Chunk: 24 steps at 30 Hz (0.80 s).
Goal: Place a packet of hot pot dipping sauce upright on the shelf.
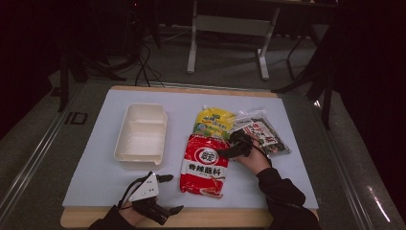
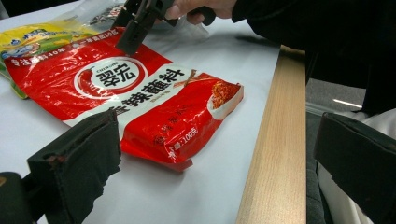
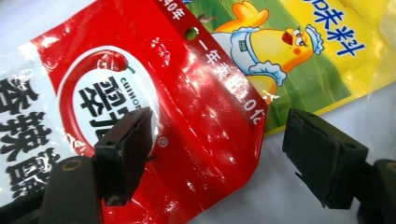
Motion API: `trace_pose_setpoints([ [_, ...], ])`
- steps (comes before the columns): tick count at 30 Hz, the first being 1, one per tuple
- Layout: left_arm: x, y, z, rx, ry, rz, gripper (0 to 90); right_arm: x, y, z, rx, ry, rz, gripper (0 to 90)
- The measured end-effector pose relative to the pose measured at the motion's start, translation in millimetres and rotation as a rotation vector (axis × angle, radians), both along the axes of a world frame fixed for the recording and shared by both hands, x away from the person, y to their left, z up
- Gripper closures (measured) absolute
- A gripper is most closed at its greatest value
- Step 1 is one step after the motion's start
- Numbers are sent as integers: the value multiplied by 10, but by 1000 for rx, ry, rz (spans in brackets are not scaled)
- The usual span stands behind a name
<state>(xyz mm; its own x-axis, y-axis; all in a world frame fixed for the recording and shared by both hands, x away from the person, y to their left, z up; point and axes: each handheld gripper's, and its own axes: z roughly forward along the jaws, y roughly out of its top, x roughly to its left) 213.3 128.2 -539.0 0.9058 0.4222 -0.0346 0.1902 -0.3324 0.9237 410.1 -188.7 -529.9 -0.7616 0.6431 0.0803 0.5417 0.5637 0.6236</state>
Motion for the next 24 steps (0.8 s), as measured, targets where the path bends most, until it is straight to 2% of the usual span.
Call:
trace_pose_setpoints([
  [2,0,1,1,-1,-1,0,18,-2,-2,-6,0,1,-4,336],
  [4,0,3,2,-3,0,1,18,-1,-9,-6,15,20,11,427],
  [6,-1,3,1,-3,1,1,18,-10,-6,11,17,18,26,519],
  [12,-1,-1,-1,-1,1,0,18,-36,9,108,-27,-4,47,797],
  [15,0,0,-1,-2,2,1,18,-32,-9,143,-32,5,53,837],
  [24,0,-1,-1,-2,2,1,18,-105,-1,287,-30,-26,89,873],
])
